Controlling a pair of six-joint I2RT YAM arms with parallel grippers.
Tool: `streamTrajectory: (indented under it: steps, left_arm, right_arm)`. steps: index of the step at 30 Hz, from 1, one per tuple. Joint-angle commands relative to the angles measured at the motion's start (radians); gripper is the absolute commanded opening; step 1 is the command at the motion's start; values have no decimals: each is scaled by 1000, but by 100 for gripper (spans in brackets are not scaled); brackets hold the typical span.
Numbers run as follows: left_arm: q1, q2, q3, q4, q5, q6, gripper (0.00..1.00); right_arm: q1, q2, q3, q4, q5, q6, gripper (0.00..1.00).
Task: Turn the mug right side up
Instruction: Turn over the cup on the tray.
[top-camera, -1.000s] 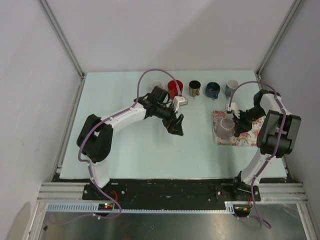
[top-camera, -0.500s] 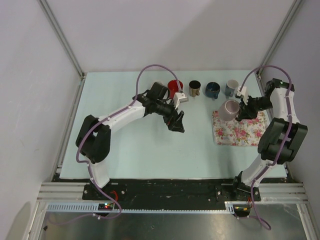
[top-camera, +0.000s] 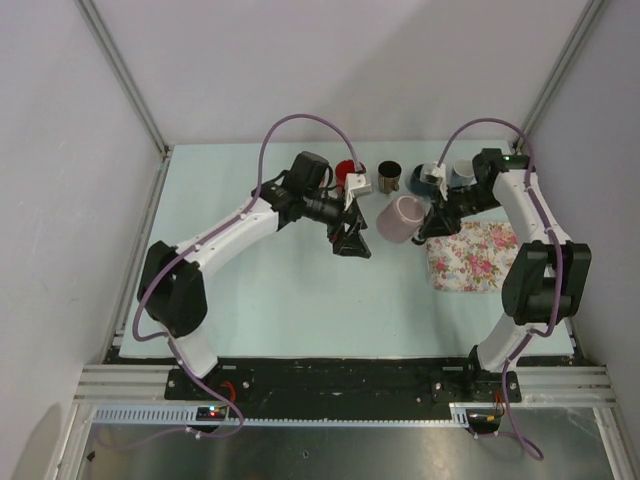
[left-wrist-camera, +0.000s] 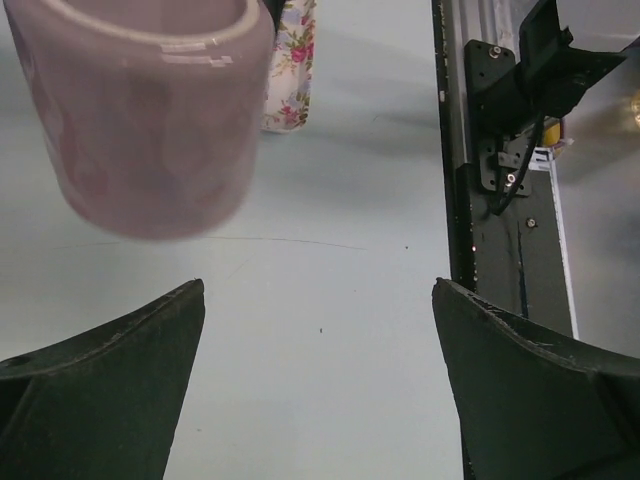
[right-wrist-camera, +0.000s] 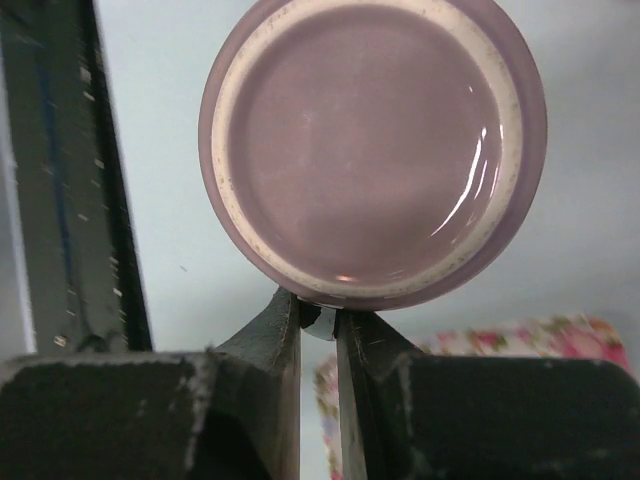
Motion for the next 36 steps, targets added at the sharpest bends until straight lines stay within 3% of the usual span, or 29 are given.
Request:
streamTrajectory:
  steps: [1,8,15,23,27,31,36]
  left_arm:
    - [5,-76,-13,13,-29,72,98]
    - [14,-168,-109,12,-215,184,98]
    - [15,-239,-139,34,-386,253,98]
    - [16,-264,-181,207,-591,252,98]
    - [14,-241,-203,292,-601,231,98]
    - [14,-221,-212,374,-609,189,98]
    - [14,-219,-218,382,-523,168,98]
  right_arm:
    - [75,11,66,-266,-258,168,0]
    - [85,60,67,-265,-454,309,0]
    - [79,68,17,-264,-512,335,0]
    - [81,39,-56,-214,-601,394,0]
    - [86,-3,-143,7,-666,652,0]
    - [92,-94,-329,568,-752,1248,0]
    - [103,-166,-380,724,-760,1385,0]
